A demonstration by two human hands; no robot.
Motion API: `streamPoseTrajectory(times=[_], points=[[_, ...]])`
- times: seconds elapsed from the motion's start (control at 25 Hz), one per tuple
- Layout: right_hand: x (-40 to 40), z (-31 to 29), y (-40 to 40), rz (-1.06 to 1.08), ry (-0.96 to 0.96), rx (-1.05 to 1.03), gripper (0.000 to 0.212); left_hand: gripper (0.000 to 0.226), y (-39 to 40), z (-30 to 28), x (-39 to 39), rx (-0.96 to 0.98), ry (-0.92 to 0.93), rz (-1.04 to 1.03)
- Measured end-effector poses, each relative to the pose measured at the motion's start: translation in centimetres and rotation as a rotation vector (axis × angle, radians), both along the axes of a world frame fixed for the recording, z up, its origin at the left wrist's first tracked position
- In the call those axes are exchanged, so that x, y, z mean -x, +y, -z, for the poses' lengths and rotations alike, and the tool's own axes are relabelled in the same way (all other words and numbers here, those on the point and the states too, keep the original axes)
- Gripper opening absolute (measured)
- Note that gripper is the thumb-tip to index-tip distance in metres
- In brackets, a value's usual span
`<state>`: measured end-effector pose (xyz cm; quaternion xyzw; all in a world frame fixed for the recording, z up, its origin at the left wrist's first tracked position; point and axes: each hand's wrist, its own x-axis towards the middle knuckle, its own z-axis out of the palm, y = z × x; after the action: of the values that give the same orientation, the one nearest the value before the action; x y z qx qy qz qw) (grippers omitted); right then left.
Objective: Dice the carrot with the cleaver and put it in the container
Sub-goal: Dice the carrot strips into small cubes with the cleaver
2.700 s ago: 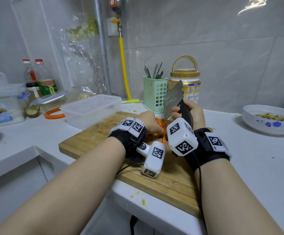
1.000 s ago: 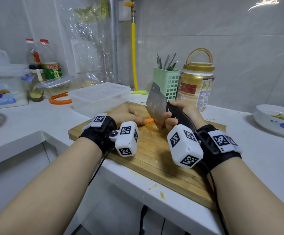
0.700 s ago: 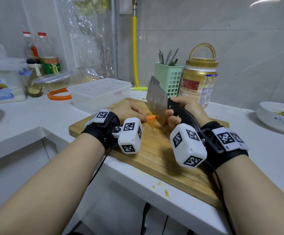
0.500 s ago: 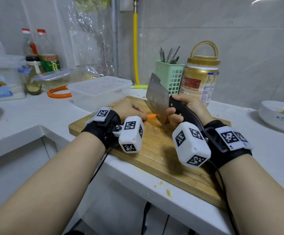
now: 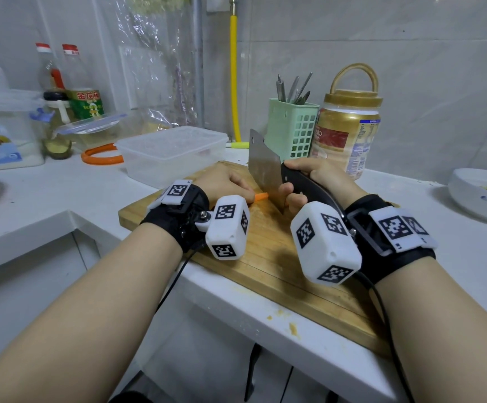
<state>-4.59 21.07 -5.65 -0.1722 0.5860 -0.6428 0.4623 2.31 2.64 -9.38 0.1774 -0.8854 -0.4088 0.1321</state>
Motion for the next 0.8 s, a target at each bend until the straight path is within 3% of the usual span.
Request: streamPoseTrajectory(times=[0.56,0.8], points=[[0.2,1.0,0.6,0.009,-0.067,0.191,0.025,0.007,0.2,-0.1,-0.2,-0.013,0.005,0.02],[-0.1,0.9,0.4,-0.014,-0.065,0.167,0.028,0.009,0.1,-0.1,-0.2,-0.024,0.001,0.031]])
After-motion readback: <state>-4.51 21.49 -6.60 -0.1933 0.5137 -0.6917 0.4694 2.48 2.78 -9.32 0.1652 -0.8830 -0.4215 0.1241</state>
